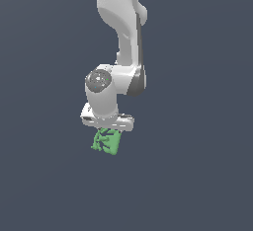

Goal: Pick up the object and move it to a goal position.

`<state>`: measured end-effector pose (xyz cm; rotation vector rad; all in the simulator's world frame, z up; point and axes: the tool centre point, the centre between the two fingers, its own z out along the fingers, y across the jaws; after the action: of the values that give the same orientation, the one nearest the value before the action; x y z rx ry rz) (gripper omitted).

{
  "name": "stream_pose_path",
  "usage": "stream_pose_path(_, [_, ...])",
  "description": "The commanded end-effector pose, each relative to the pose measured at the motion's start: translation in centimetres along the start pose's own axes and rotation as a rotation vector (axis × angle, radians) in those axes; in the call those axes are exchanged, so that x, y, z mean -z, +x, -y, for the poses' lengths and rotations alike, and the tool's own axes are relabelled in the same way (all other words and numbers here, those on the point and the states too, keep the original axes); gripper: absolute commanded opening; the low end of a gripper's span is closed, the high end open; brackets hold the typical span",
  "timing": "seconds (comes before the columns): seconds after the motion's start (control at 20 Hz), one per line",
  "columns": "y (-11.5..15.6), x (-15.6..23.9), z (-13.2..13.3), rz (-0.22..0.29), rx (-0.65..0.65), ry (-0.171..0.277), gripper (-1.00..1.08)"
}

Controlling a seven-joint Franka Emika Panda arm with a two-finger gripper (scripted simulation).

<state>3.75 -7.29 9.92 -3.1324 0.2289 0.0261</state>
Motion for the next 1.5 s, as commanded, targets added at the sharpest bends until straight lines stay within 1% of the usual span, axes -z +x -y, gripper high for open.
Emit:
stream_pose_path(0.0, [0.8, -1.0, -0.7, -0.007, -0.019, 0.001, 1.0])
stream_pose_path(0.3, [1.8, -2.4, -1.6, -0.016, -0.043, 0.001, 1.0])
stream_pose_path(0.65, [1.8, -2.8, -1.7, -0.015, -0.045, 0.001, 1.0])
stream_pose_path(1.15, [1.8, -7.2, -1.7, -0.016, -0.046, 0.001, 1.0])
stream_pose_path(1.4, [2.0, -7.6, -1.7, -0.017, -0.047, 0.001, 1.0])
stream_pose_path(1.45, [2.0, -7.6, -1.7, -0.017, -0.047, 0.001, -1.0])
